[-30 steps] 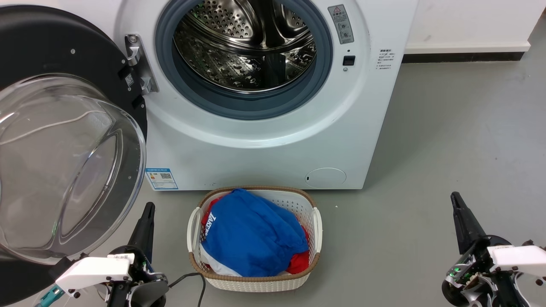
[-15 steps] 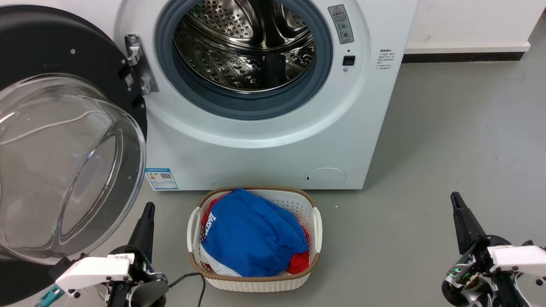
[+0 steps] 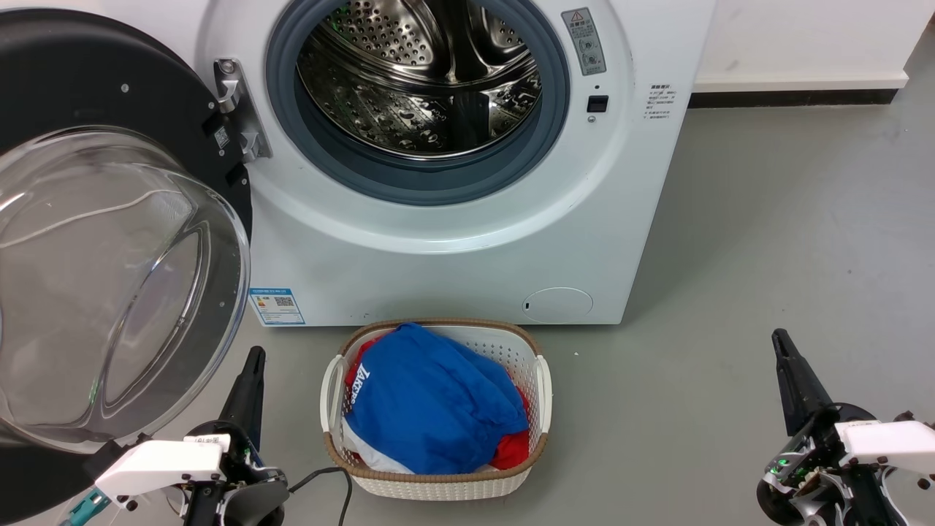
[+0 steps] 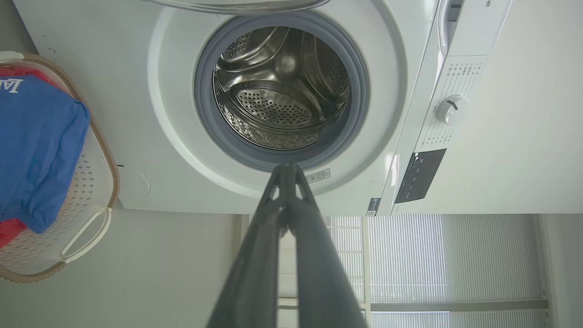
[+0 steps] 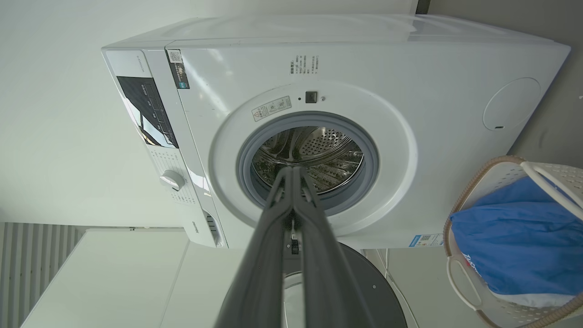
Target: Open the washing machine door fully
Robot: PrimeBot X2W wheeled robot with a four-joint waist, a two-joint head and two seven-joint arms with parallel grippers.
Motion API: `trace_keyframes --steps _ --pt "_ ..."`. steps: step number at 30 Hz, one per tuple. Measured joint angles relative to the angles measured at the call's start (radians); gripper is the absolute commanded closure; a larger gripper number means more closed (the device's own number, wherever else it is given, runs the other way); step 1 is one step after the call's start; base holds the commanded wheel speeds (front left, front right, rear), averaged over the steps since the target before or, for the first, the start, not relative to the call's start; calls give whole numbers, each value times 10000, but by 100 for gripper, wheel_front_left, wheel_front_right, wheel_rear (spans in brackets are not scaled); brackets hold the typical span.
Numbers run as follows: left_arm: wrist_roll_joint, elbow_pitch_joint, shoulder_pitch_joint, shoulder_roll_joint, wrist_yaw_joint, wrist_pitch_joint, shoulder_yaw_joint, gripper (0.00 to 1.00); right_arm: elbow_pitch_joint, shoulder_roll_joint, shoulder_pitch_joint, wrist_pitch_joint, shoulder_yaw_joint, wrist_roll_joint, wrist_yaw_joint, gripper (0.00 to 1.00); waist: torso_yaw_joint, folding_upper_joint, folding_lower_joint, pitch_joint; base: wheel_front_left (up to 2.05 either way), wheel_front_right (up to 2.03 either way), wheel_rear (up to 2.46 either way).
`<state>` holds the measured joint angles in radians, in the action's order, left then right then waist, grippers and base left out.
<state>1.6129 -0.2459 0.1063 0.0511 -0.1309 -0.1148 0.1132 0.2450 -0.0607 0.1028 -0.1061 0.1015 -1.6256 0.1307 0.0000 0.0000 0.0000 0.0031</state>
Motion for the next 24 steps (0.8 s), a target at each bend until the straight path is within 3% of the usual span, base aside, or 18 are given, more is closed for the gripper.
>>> trace_keyframes --steps 24 --pt "2 0 1 0 0 0 0 100 2 21 2 -15 40 48 0 100 0 0 0 0 0 0 0"
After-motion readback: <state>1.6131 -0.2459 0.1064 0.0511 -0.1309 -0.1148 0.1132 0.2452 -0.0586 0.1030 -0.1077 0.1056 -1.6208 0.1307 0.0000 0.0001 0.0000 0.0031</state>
